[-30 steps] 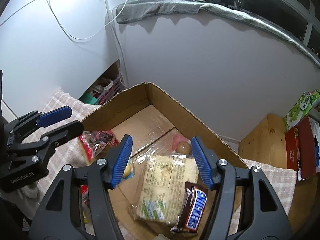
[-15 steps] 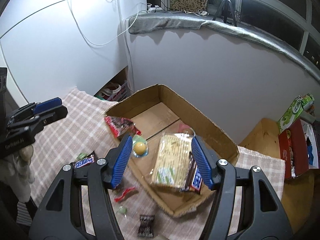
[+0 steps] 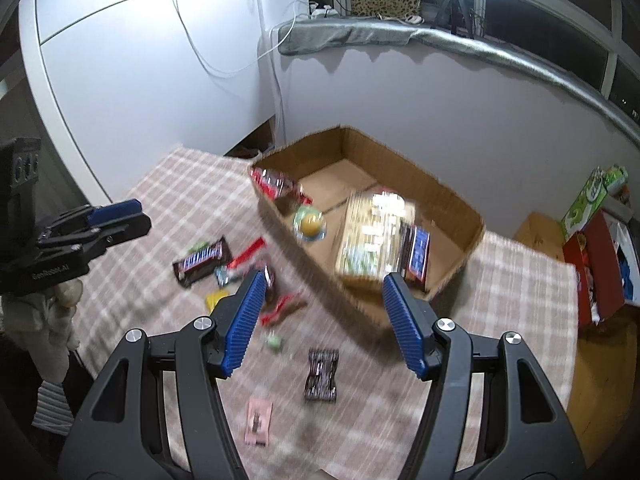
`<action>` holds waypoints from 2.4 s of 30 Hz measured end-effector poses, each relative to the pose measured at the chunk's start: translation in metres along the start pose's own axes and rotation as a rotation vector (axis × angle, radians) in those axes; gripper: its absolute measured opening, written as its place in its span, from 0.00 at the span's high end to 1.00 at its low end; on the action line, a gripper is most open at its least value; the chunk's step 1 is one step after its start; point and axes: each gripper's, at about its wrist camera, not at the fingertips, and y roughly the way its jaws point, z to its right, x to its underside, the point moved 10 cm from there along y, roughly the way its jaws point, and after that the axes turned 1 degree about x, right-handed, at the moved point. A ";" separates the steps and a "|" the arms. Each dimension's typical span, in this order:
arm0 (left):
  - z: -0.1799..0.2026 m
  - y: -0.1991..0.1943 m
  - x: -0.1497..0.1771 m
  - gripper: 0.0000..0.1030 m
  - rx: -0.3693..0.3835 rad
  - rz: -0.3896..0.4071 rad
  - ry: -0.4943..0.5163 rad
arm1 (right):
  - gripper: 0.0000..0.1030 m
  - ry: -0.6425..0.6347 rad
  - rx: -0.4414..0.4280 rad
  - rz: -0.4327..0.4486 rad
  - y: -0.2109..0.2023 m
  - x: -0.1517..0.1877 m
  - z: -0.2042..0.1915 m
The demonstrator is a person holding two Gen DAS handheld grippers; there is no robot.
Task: Organize snacks
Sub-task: 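Move both open tools back over the remaining snacks on the table, then grasp the black wrapped candy with the right tool while the left grasps yellow candy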
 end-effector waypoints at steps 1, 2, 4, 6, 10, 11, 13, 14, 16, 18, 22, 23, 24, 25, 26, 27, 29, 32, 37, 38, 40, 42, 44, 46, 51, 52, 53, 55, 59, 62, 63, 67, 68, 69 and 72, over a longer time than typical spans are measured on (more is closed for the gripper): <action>0.002 0.004 0.007 0.54 0.002 -0.017 0.001 | 0.38 0.003 0.000 -0.008 0.001 0.007 0.001; 0.003 0.007 0.013 0.54 0.002 -0.031 0.002 | 0.38 0.006 0.001 -0.015 0.002 0.014 0.001; 0.007 0.014 0.027 0.54 0.004 -0.063 0.005 | 0.38 0.012 0.008 -0.032 0.005 0.027 0.003; 0.011 0.020 0.040 0.54 0.009 -0.088 0.005 | 0.38 0.020 0.007 -0.047 0.008 0.039 0.004; 0.015 0.028 0.059 0.54 0.016 -0.125 -0.005 | 0.38 0.030 0.001 -0.079 0.015 0.061 0.004; 0.015 0.031 0.063 0.54 0.020 -0.136 -0.009 | 0.38 0.028 0.000 -0.088 0.017 0.066 0.004; 0.018 0.036 0.071 0.54 0.026 -0.158 -0.010 | 0.38 0.026 -0.002 -0.110 0.024 0.075 0.003; 0.019 0.039 0.074 0.54 0.028 -0.169 -0.011 | 0.38 0.028 -0.002 -0.117 0.027 0.078 0.003; 0.019 0.045 0.078 0.54 0.031 -0.188 -0.013 | 0.38 0.032 -0.007 -0.137 0.034 0.085 0.003; 0.019 0.051 0.080 0.54 0.031 -0.204 -0.014 | 0.38 0.031 -0.008 -0.154 0.040 0.090 0.002; 0.019 0.061 0.078 0.54 0.036 -0.225 -0.016 | 0.38 0.039 -0.015 -0.169 0.049 0.094 0.003; 0.020 0.063 0.076 0.54 0.037 -0.227 -0.013 | 0.38 0.041 -0.017 -0.170 0.050 0.094 0.003; 0.021 0.065 0.074 0.54 0.042 -0.231 -0.012 | 0.38 0.042 -0.017 -0.172 0.052 0.095 0.004; 0.021 0.067 0.073 0.54 0.042 -0.234 -0.010 | 0.38 0.042 -0.017 -0.174 0.053 0.095 0.006; 0.021 0.069 0.072 0.54 0.039 -0.237 -0.007 | 0.38 0.044 -0.017 -0.175 0.054 0.095 0.006; 0.022 0.071 0.071 0.54 0.035 -0.236 -0.001 | 0.38 0.046 -0.017 -0.177 0.055 0.095 0.007; 0.025 0.073 0.070 0.54 0.024 -0.236 0.020 | 0.38 0.050 -0.016 -0.179 0.057 0.096 0.010; 0.030 0.079 0.069 0.54 0.006 -0.237 0.059 | 0.38 0.061 -0.021 -0.184 0.059 0.096 0.013; 0.036 0.085 0.068 0.54 -0.036 -0.228 0.128 | 0.38 0.061 -0.030 -0.193 0.064 0.098 0.010; 0.036 0.085 0.068 0.54 -0.043 -0.224 0.138 | 0.38 0.058 -0.031 -0.194 0.065 0.098 0.009; 0.036 0.086 0.068 0.54 -0.053 -0.217 0.146 | 0.38 0.050 -0.029 -0.195 0.068 0.097 0.006; 0.037 0.088 0.066 0.54 -0.057 -0.215 0.146 | 0.40 0.037 -0.027 -0.197 0.071 0.096 0.002; 0.038 0.090 0.065 0.56 -0.066 -0.210 0.154 | 0.41 0.026 -0.020 -0.201 0.074 0.096 0.000; 0.036 0.090 0.065 0.60 -0.075 -0.203 0.164 | 0.43 0.022 -0.016 -0.210 0.078 0.097 -0.002; 0.031 0.089 0.064 0.66 -0.055 -0.205 0.156 | 0.47 -0.017 0.022 -0.219 0.083 0.098 -0.006; 0.030 0.087 0.064 0.68 -0.054 -0.206 0.155 | 0.49 -0.020 0.023 -0.220 0.083 0.098 -0.006; 0.029 0.087 0.064 0.68 -0.053 -0.207 0.160 | 0.50 -0.023 0.026 -0.222 0.083 0.098 -0.005; 0.028 0.086 0.065 0.69 -0.053 -0.205 0.167 | 0.56 -0.028 0.029 -0.225 0.083 0.099 -0.005; 0.030 0.086 0.066 0.71 -0.050 -0.203 0.168 | 0.63 -0.032 0.033 -0.224 0.083 0.099 -0.002; 0.030 0.082 0.069 0.72 -0.045 -0.201 0.167 | 0.72 -0.035 0.033 -0.224 0.083 0.099 -0.001; 0.030 0.081 0.069 0.72 -0.045 -0.199 0.166 | 0.72 -0.035 0.032 -0.222 0.082 0.099 -0.001; 0.032 0.076 0.073 0.73 -0.032 -0.197 0.156 | 0.73 -0.035 0.032 -0.219 0.082 0.100 0.000; 0.032 0.075 0.073 0.74 -0.029 -0.196 0.152 | 0.73 -0.033 0.031 -0.219 0.082 0.100 0.000; 0.031 0.073 0.073 0.75 -0.027 -0.193 0.147 | 0.73 -0.028 0.029 -0.218 0.081 0.100 0.000; 0.030 0.070 0.073 0.76 -0.017 -0.188 0.131 | 0.73 -0.016 0.020 -0.216 0.080 0.100 0.000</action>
